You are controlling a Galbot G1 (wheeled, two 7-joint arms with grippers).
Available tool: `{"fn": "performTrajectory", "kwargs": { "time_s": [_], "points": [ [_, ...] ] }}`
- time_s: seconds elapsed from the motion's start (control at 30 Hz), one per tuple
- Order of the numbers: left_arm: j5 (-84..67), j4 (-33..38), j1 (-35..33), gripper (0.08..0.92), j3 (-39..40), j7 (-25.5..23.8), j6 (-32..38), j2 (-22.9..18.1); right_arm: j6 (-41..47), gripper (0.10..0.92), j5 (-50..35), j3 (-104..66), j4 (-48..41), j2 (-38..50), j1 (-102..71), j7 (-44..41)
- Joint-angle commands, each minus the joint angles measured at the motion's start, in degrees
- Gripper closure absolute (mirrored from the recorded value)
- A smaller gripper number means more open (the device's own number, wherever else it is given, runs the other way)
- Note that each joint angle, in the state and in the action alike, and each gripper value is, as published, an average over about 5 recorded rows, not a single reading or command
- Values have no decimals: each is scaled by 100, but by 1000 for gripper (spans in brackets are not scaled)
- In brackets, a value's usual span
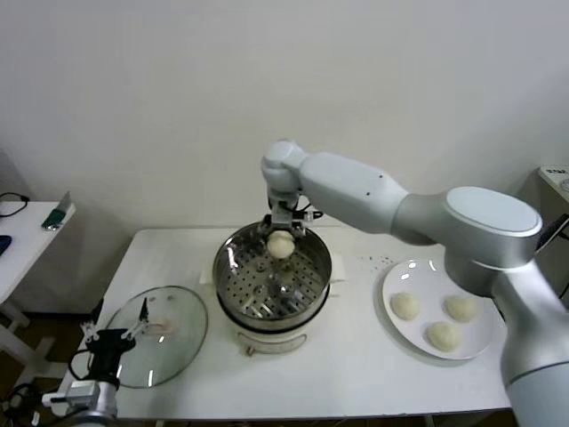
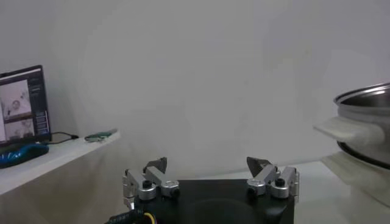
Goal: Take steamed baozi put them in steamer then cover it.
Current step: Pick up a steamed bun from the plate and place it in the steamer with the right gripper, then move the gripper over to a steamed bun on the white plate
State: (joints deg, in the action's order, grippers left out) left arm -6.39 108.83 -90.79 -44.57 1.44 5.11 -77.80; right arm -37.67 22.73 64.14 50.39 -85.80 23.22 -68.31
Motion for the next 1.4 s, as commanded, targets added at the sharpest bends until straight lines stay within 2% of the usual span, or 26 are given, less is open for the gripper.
{"fn": "performTrajectory", "kwargs": {
  "time_s": [0.03, 0.2, 0.37, 0.57, 0.67, 0.87, 1.07, 1.2, 1.4],
  "points": [
    [-10, -13, -2, 177, -2, -1, 2, 11, -144, 274, 576, -147, -289, -281, -293, 116],
    [0, -45, -13, 177, 2, 1, 5, 7, -134, 214, 690, -240, -234, -234, -301, 153],
    [23, -72, -28, 177, 16, 2, 14, -14, -114, 203, 538, -293, 163, 86, -103, 34],
    [8, -55, -33, 177, -15, 7, 17, -13, 231, 202, -620, 43, 1219, 990, 764, -239],
    [6, -51, -37, 177, -10, 6, 16, 7, 728, 203, -1602, 392, 1722, 1594, 1380, -241],
    [75, -25, -44, 177, 20, 14, -32, 21, 2416, 203, -3161, 1686, 2392, 2902, 2391, 852],
    [134, 26, -82, 177, 41, 19, -42, 9, 4343, 203, -4478, 2513, 2652, 4063, 2509, 804],
    [125, 66, -112, 177, 32, 20, -21, 10, 4936, 203, -4848, 2516, 2738, 4747, 2009, 837],
    [107, 89, -133, 177, 16, 29, -22, 9, 5109, 203, -4447, 1945, 2527, 5183, 934, 730]
  ]
}}
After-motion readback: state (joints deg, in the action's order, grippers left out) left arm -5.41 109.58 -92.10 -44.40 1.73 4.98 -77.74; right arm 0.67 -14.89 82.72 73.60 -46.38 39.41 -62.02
